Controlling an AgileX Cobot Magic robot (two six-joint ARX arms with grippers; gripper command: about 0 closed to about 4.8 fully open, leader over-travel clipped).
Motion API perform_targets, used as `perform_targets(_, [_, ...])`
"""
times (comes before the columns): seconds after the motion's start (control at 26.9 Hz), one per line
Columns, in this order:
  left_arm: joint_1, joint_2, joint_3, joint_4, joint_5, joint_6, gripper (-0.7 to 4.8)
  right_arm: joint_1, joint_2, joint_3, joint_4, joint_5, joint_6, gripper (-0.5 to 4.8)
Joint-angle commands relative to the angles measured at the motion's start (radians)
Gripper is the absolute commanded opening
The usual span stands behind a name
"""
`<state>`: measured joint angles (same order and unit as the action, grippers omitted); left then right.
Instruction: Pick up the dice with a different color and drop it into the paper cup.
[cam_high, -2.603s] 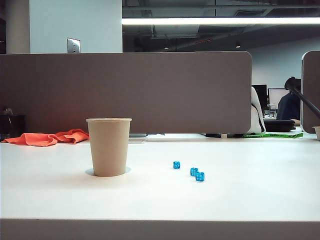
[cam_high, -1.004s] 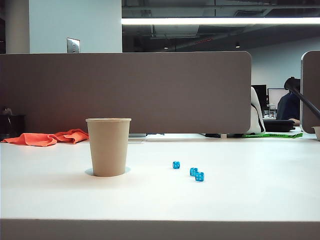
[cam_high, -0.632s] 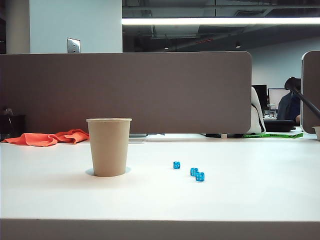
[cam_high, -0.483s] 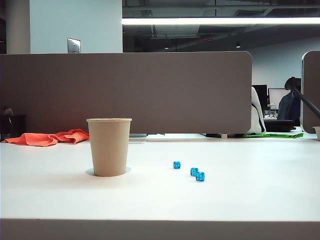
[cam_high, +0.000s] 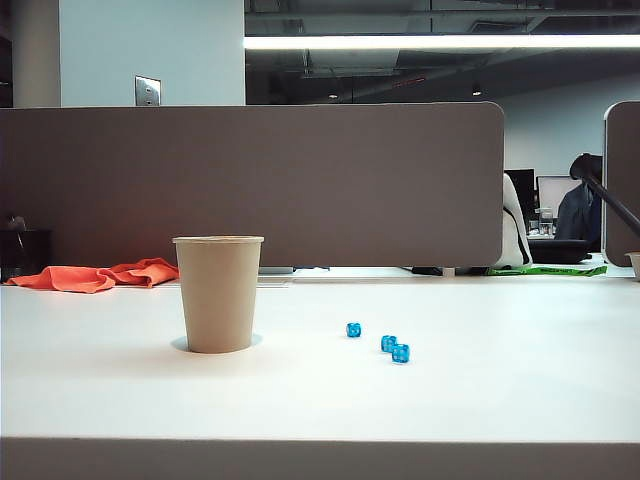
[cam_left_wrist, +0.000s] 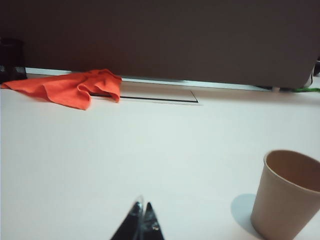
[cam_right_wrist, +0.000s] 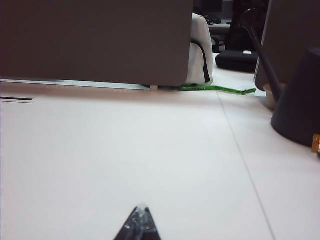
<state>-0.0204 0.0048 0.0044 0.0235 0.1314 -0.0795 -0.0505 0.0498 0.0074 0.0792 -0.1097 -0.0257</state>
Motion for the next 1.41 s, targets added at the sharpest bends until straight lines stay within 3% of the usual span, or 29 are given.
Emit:
perform_targets(0.04, [0.001,0.0,0.003,0.02,0.002,0.027,-0.06,0.0,0.0,-0.002,0.054,-0.004,-0.033,-0.01])
perform_targets(0.11, [0.001,0.0,0.003,0.017,0.0,0.045,-0.06,0.0,0.0,-0.002,0.055,-0.004,-0.051,-0.01])
perform_targets(0.19, [0.001,0.0,0.003,0.016,-0.018,0.124,-0.06,0.0,0.0,-0.002,0.044,-0.003,-0.061,-0.01])
perform_targets(0.33, [0.001,0.0,0.003,0.016,-0.062,0.205,-0.06,0.0,0.0,-0.002,0.021,0.003,-0.078,-0.01])
perform_targets(0.52, [0.001,0.0,0.003,0.017,-0.068,0.199,-0.06,0.0,0.0,-0.002,0.023,0.005,-0.084,-0.01])
perform_targets(0.63, [0.001,0.0,0.003,0.016,-0.078,0.195,-0.06,0.0,0.0,-0.002,0.023,0.068,-0.083,-0.01])
perform_targets(0.71, [0.001,0.0,0.003,0.016,-0.14,0.144,-0.06,0.0,0.0,-0.002,0.023,0.119,-0.08,-0.01])
perform_targets(0.82, [0.001,0.0,0.003,0.016,-0.153,0.124,-0.06,0.0,0.0,-0.002,0.022,0.103,-0.074,-0.01])
perform_targets(1.0, [0.0,0.0,0.003,0.019,-0.092,0.124,-0.06,0.0,0.0,-0.002,0.02,0.092,0.057,-0.01])
perform_targets(1.41, [0.001,0.0,0.003,0.015,-0.085,0.124,-0.06,0.0,0.0,-0.002,-0.001,0.081,0.056,-0.01])
